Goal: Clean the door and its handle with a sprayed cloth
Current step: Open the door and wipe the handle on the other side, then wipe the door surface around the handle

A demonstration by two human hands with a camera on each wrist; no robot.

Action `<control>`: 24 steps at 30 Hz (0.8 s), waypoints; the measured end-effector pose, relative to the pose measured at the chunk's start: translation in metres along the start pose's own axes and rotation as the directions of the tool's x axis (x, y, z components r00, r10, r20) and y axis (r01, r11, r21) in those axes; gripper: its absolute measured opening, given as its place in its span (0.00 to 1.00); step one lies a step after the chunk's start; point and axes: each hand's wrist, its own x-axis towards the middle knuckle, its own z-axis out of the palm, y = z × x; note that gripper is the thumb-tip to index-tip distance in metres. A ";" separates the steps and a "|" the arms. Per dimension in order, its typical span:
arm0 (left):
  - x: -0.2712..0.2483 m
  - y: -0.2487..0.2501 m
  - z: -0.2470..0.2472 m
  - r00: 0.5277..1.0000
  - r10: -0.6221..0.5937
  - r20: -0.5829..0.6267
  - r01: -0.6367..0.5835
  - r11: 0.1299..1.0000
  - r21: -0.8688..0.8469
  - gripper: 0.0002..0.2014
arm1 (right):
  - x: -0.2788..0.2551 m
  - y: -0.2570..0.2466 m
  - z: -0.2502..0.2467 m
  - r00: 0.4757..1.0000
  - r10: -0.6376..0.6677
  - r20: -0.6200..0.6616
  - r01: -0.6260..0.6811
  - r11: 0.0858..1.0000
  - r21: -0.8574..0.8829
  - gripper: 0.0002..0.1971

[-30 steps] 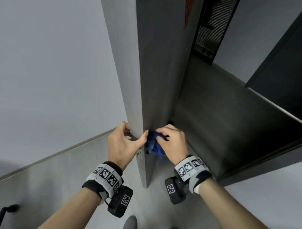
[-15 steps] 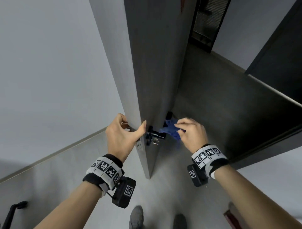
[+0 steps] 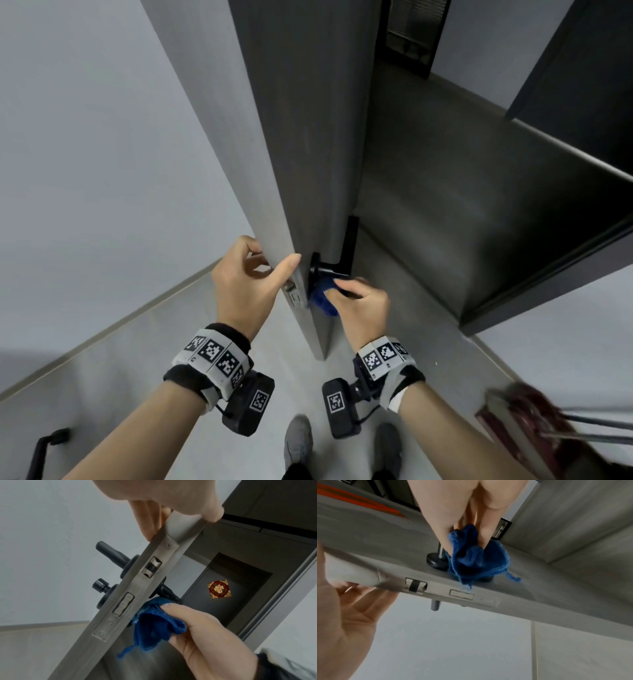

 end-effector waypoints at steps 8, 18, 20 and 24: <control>-0.008 0.003 0.025 0.983 0.154 0.095 -0.132 0.971 -0.201 0.19 | -0.003 -0.006 -0.020 0.981 0.184 0.062 -0.193 0.958 0.211 0.03; -0.020 0.024 0.083 0.912 0.325 0.250 -0.247 0.922 -0.299 0.22 | -0.002 -0.082 -0.115 0.988 0.064 -0.143 -0.013 0.943 0.331 0.12; -0.021 0.033 0.097 0.886 0.349 0.304 -0.260 0.919 -0.296 0.19 | 0.007 -0.102 -0.139 0.969 -0.048 -0.244 0.122 0.946 0.299 0.13; -0.020 0.050 0.125 0.819 0.366 0.441 -0.276 0.926 -0.257 0.17 | 0.010 -0.109 -0.188 0.908 -0.109 -0.405 0.188 0.969 0.161 0.11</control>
